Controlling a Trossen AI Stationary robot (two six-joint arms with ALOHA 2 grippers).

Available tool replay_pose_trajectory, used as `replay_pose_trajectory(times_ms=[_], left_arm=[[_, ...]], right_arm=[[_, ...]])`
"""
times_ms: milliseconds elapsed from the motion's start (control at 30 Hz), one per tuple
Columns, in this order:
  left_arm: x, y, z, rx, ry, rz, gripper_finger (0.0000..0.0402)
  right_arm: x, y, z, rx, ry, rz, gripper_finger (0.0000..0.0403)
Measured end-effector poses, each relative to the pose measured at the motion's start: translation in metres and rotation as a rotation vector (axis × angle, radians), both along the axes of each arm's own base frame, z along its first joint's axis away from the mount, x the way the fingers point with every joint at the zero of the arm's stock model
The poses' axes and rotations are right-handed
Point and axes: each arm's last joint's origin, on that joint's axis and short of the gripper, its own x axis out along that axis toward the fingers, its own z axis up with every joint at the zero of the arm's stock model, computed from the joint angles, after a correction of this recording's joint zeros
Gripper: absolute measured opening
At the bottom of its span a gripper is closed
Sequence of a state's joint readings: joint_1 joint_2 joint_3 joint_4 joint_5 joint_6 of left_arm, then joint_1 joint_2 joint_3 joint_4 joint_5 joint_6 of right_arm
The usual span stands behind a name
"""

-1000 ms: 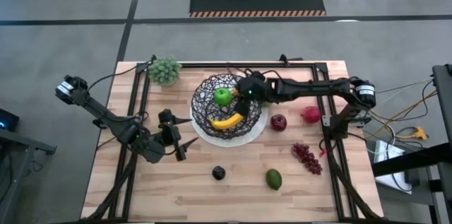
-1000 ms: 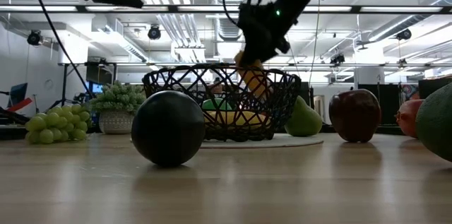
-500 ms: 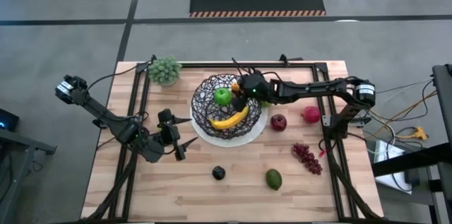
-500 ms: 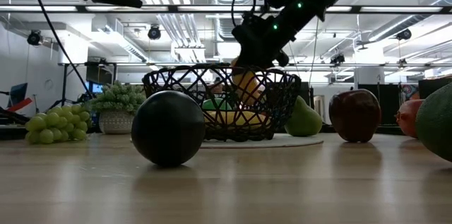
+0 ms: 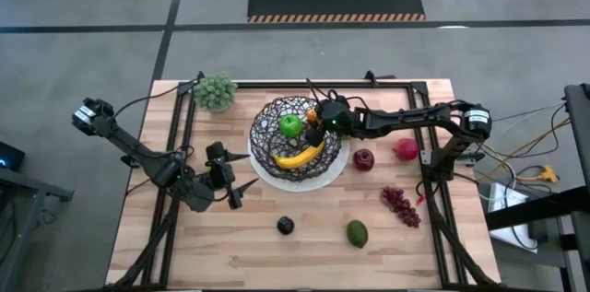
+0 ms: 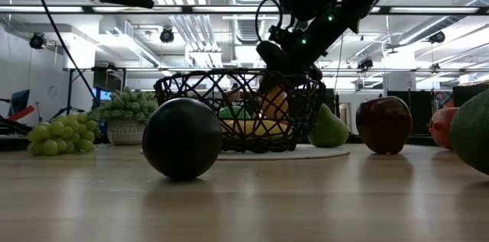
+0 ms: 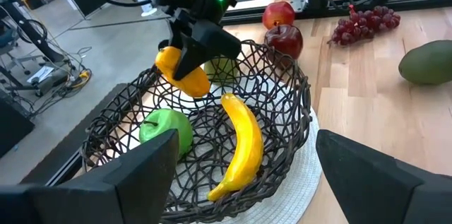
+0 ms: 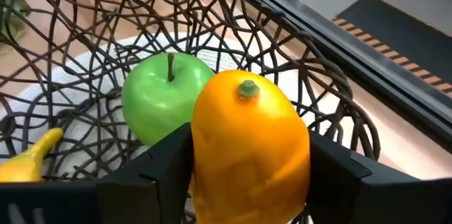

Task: Build produce basket
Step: Put the mango into the wire basket, then put the green grapes into the wire basket

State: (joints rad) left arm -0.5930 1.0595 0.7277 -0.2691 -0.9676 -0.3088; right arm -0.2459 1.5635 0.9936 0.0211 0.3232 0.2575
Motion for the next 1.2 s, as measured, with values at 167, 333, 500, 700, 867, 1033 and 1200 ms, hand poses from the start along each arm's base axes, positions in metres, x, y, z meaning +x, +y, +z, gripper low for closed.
replay_pose_trajectory(times_ms=[167,333,500,700,867,1033,1200], left_arm=[[0.000,0.000,0.000,-0.002,-0.003,0.000,0.0316],[0.001,-0.001,0.002,-0.019,-0.022,0.002,0.0316],[0.001,-0.001,0.002,-0.092,-0.058,0.029,0.0316],[0.001,-0.001,-0.010,-0.289,-0.127,0.118,0.0316],[0.001,0.002,-0.019,-0.457,-0.176,0.227,0.0316],[-0.001,0.008,-0.031,-0.607,-0.193,0.364,0.0315],[0.001,0.016,-0.046,-0.752,-0.067,0.488,0.0315]], right_arm=[[-0.001,-0.002,0.000,-0.003,-0.003,-0.026,0.0235],[0.001,-0.004,0.005,-0.018,0.006,-0.018,0.0237],[0.003,0.003,0.029,-0.046,0.002,0.029,0.0237],[-0.004,0.033,0.057,-0.115,0.008,0.162,0.0237],[-0.012,0.070,0.069,-0.196,-0.009,0.320,0.0232],[-0.016,0.098,0.076,-0.330,-0.043,0.473,0.0227],[-0.019,0.106,0.080,-0.372,-0.081,0.508,0.0226]])
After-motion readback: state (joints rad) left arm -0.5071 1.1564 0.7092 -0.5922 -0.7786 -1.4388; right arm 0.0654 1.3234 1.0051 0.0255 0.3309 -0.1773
